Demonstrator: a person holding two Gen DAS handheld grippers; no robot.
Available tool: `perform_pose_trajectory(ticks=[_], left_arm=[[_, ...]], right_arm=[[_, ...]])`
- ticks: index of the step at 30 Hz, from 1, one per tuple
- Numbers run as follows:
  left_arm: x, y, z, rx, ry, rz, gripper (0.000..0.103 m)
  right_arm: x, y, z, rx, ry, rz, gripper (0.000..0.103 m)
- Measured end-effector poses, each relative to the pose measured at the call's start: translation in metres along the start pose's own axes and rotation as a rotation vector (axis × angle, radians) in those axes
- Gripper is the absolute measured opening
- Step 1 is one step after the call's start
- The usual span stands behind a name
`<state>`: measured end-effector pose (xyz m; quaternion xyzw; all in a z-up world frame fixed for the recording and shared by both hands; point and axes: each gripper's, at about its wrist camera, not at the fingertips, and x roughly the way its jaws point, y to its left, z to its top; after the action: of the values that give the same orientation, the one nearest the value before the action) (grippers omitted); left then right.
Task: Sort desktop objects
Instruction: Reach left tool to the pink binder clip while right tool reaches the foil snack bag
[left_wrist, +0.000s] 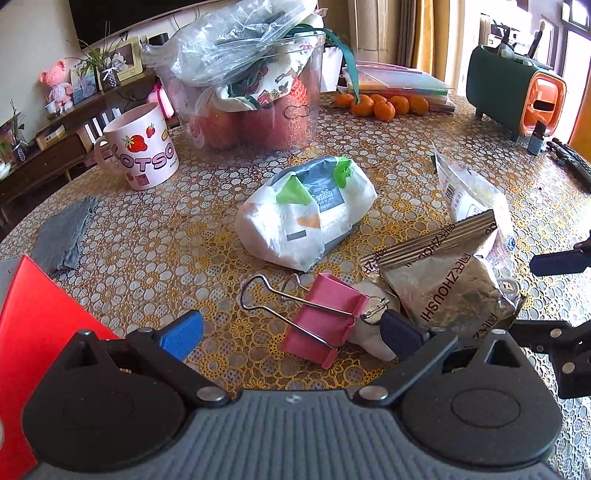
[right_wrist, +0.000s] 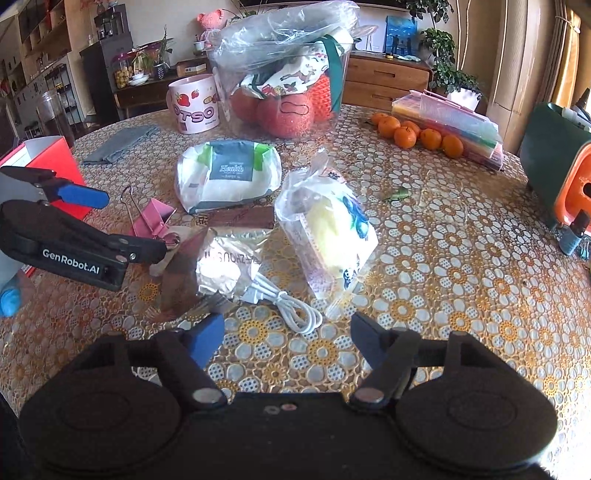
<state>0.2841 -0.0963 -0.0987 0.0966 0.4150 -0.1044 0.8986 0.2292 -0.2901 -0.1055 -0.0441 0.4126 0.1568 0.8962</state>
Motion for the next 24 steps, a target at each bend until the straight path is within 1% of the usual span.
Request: perform_pose_trajectory(ticks=[2, 3, 4, 5, 7, 8, 10, 12, 14, 16, 17, 18, 19, 20, 21, 23, 24], left_arm=[[0.001, 0.004, 0.001, -0.020, -0.004, -0.019, 0.102], [0.002, 0.006, 0.002, -0.032, -0.004, -0.029, 0.102], [0.003, 0.008, 0.002, -0.040, -0.004, -0.038, 0.102], [0.003, 0.008, 0.003, -0.044, -0.002, -0.047, 0.102], [0.006, 0.008, 0.004, -0.045, 0.003, -0.065, 0.101], [0.006, 0.008, 0.004, -0.045, 0.003, -0.074, 0.100], [0.007, 0.007, 0.004, -0.046, 0.005, -0.096, 0.095], [0.007, 0.006, 0.004, -0.049, 0.004, -0.117, 0.086], [0.006, 0.005, 0.003, -0.047, 0.006, -0.129, 0.082], [0.005, 0.005, 0.003, -0.046, 0.007, -0.131, 0.080], [0.005, 0.006, 0.003, -0.049, 0.007, -0.138, 0.076], [0.004, 0.007, 0.003, -0.055, 0.009, -0.155, 0.070], [0.004, 0.008, 0.003, -0.058, 0.011, -0.169, 0.067], [0.004, 0.008, 0.004, -0.059, 0.012, -0.177, 0.064], [0.003, 0.007, 0.004, -0.057, 0.012, -0.180, 0.061], [0.002, 0.007, 0.004, -0.056, 0.010, -0.187, 0.056], [0.002, 0.007, 0.004, -0.057, 0.011, -0.188, 0.056]], right_arm=[[0.003, 0.001, 0.001, -0.002, 0.002, 0.007, 0.072], [0.004, 0.001, 0.002, -0.004, 0.003, 0.011, 0.068], [0.005, 0.002, 0.002, -0.005, 0.004, 0.014, 0.067], [0.006, 0.002, 0.003, -0.006, 0.004, 0.016, 0.066], [0.009, 0.003, 0.004, -0.006, 0.005, 0.021, 0.061], [0.010, 0.003, 0.004, -0.004, 0.008, 0.025, 0.060], [0.011, 0.004, 0.003, 0.004, 0.011, 0.034, 0.054], [0.012, 0.006, 0.002, 0.006, 0.014, 0.037, 0.050], [0.013, 0.008, 0.001, 0.001, 0.008, 0.032, 0.049], [0.013, 0.009, 0.001, -0.002, 0.007, 0.031, 0.049], [0.013, 0.009, 0.001, 0.000, 0.007, 0.031, 0.049], [0.013, 0.009, 0.001, -0.002, 0.007, 0.030, 0.049], [0.014, 0.009, 0.002, -0.003, 0.006, 0.029, 0.048], [0.014, 0.009, 0.002, -0.004, 0.006, 0.028, 0.045], [0.014, 0.009, 0.002, -0.005, 0.007, 0.030, 0.039], [0.013, 0.010, 0.001, -0.009, 0.007, 0.024, 0.036], [0.013, 0.011, 0.001, -0.015, 0.007, 0.020, 0.033]])
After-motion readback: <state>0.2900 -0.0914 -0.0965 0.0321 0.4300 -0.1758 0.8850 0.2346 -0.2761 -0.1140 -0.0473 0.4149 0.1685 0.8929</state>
